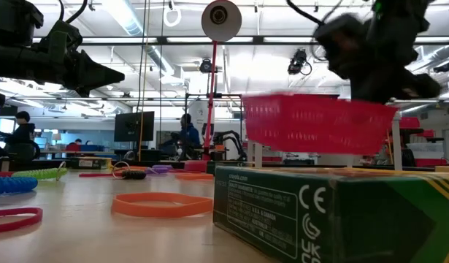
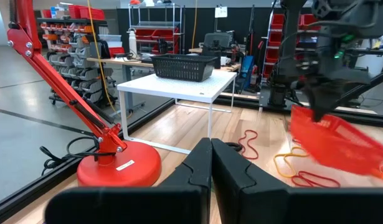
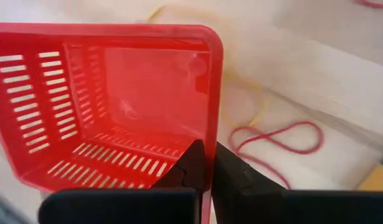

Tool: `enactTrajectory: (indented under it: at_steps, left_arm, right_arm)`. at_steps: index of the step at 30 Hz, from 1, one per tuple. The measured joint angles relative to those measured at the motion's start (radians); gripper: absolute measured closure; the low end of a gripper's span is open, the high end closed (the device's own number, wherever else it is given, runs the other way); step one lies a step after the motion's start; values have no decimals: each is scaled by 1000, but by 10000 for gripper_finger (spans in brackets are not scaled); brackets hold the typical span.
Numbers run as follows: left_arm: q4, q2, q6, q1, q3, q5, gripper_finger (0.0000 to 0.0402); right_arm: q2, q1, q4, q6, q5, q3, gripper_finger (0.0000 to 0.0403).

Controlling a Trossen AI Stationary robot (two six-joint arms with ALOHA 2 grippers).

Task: Pick & Place Office Desk Supplies
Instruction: Put the red bin on the shelf

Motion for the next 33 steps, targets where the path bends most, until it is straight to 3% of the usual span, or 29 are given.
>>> enactTrajectory:
  at_steps: [7,14,20,28,30,33]
  left_arm:
    - [0,0,0,0,0,0,392]
    - [0,0,0,0,0,0,392]
    - [0,0,0,0,0,0,392]
    - [0,0,0,0,0,0,392]
    - [0,0,0,0,0,0,392]
    - [0,0,0,0,0,0,392]
  right_arm:
    - [-50,59,-22,436,214,-51,387]
    - [-13,80,5,608,220,-63,377]
    - [-12,67,39,366,168,-62,348]
    - [-12,66,110,251,183,-58,246]
    - [-15,60,136,129,136,-58,226]
    - [-33,41,132,-209,27,-54,207]
